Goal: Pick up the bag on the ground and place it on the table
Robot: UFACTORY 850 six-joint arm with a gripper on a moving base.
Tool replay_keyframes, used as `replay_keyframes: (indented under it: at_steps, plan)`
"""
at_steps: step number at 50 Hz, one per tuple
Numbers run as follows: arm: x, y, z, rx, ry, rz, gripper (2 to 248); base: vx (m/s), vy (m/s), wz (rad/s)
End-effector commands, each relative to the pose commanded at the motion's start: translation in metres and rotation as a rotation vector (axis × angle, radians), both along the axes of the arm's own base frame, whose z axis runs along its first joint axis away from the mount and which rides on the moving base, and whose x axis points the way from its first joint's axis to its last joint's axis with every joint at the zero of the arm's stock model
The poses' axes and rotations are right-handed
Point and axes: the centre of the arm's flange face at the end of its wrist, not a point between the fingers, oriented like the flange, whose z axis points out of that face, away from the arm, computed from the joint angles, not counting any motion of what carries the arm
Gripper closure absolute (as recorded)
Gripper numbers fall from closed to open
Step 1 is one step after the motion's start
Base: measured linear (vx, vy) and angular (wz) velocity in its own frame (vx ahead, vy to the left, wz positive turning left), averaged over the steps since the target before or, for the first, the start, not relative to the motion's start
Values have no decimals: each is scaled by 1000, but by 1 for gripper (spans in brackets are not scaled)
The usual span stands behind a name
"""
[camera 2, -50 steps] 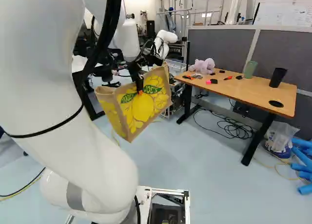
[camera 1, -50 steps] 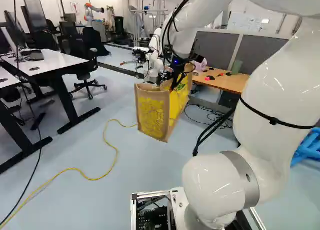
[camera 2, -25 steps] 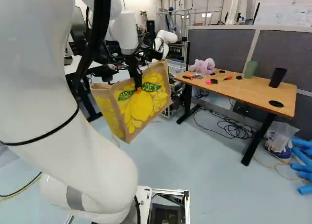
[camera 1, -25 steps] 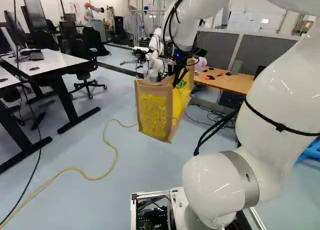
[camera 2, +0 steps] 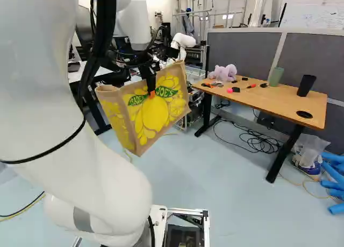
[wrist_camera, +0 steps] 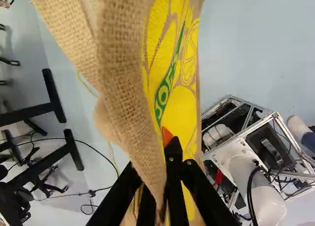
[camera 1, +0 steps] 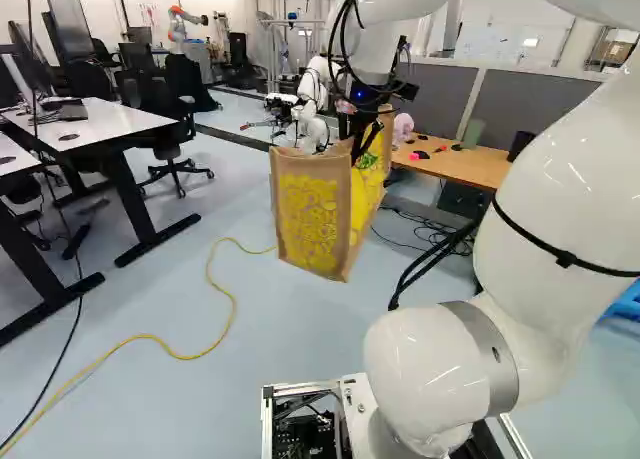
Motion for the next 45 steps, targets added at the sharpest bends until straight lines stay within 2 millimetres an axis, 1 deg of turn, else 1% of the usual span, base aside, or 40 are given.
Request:
replay_keyframes:
  at_steps: [45]
  plan:
    - [-3,-9,66,-28,31,2,228,0,0,0]
